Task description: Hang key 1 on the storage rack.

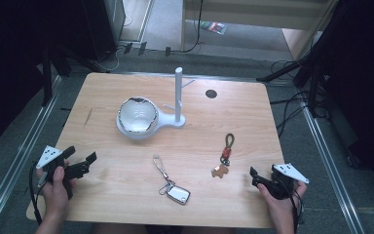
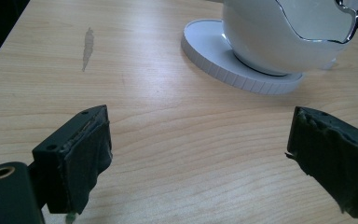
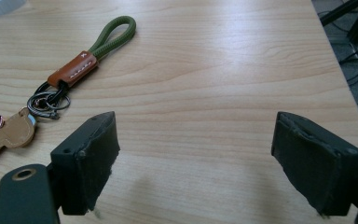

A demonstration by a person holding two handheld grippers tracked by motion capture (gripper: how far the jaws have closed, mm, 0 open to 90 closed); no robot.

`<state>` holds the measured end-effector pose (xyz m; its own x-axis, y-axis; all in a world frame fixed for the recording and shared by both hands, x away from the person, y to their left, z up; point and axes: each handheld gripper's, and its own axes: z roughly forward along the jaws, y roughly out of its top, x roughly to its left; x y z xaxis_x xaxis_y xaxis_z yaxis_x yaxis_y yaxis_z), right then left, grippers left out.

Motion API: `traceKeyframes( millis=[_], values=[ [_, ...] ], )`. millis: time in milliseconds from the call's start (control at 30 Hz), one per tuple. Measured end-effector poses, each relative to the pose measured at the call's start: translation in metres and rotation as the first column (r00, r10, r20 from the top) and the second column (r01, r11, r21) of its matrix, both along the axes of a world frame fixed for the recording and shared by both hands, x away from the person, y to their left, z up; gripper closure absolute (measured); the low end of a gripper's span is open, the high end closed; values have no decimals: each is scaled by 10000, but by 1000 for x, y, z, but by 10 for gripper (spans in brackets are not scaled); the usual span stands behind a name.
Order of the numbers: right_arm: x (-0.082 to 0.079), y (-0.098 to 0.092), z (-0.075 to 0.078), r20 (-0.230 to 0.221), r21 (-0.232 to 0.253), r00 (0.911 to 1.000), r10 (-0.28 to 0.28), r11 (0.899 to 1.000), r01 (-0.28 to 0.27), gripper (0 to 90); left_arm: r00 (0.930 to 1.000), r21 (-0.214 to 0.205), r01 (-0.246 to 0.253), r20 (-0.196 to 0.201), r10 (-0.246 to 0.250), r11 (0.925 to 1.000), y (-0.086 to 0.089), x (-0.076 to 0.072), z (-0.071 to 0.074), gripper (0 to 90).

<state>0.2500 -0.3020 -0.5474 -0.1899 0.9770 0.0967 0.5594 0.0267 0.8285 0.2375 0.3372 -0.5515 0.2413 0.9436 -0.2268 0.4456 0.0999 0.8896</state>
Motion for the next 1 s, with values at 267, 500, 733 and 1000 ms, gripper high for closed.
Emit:
traceKeyframes(
  millis=[267,500,733,1000],
  values=[
    [2,9,3,-291,12,9994,201,9998,-201,196,10000,-29,20,63,-20,10000,1,-1,0,69],
    [6,24,18,-662,-434,9964,524,9975,-553,260,9999,-147,58,107,-56,9999,2,-1,0,69],
    [13,38,26,-965,-822,9917,854,9922,-934,275,9999,-206,45,98,-43,9998,2,-2,0,69],
    [29,51,44,-1824,-1134,9782,989,9862,-1208,290,9999,-231,87,88,-85,9997,3,-1,0,69]
  ],
)
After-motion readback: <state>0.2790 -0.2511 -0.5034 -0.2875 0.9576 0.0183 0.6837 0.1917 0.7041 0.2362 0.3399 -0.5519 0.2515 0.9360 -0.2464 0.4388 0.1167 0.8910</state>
